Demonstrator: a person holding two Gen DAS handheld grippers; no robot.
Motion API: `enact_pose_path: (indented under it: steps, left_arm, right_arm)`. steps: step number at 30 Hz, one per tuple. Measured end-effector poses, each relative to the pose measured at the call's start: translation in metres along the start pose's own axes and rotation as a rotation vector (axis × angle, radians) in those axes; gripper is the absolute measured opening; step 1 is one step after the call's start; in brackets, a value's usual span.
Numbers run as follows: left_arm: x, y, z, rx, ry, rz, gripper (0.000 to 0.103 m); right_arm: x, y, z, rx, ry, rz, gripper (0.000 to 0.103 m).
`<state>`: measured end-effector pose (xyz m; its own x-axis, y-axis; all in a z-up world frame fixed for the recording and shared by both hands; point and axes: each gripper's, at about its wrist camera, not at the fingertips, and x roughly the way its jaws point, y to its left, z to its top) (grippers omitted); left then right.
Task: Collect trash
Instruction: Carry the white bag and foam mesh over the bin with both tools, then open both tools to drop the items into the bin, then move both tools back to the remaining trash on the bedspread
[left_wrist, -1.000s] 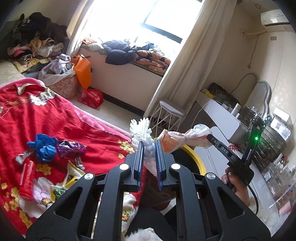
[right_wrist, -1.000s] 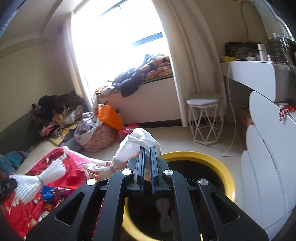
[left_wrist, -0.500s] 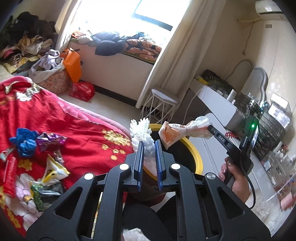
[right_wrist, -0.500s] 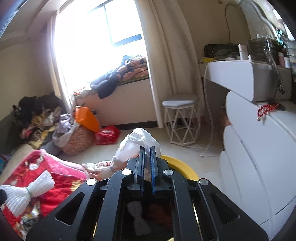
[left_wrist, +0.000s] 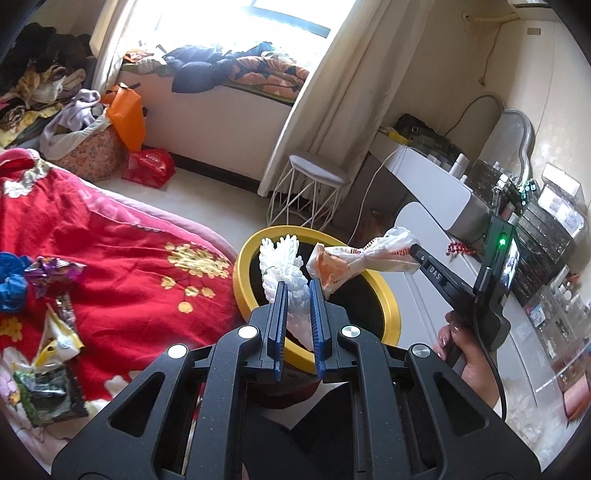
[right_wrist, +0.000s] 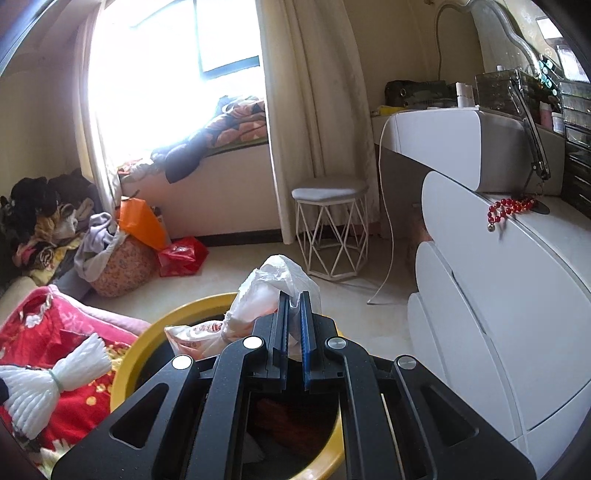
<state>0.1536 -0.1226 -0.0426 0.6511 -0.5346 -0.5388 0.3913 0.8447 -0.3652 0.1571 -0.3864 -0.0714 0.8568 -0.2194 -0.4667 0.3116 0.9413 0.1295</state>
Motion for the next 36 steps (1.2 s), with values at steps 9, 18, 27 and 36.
enact_pose_path:
  steps: [9, 18, 27, 36]
  left_arm:
    - [0.040, -0.017, 0.011, 0.036, 0.041, 0.010, 0.009]
    - [0.055, -0.017, 0.019, 0.017, 0.047, 0.032, 0.062]
    - [0.017, -0.008, 0.016, 0.049, -0.031, 0.135, 0.092]
    - [-0.016, 0.013, 0.010, 0.018, -0.077, 0.191, 0.092]
  right_arm:
    - [0.009, 0.003, -0.004, -0.029, 0.041, 0.030, 0.007]
    - [0.007, 0.005, -0.003, 0.000, 0.061, 0.069, 0.051]
    - [-0.005, 0.014, 0.002, 0.071, 0.047, 0.167, 0.069]
    - [-0.019, 0.041, 0.004, 0.047, 0.055, 0.255, 0.073]
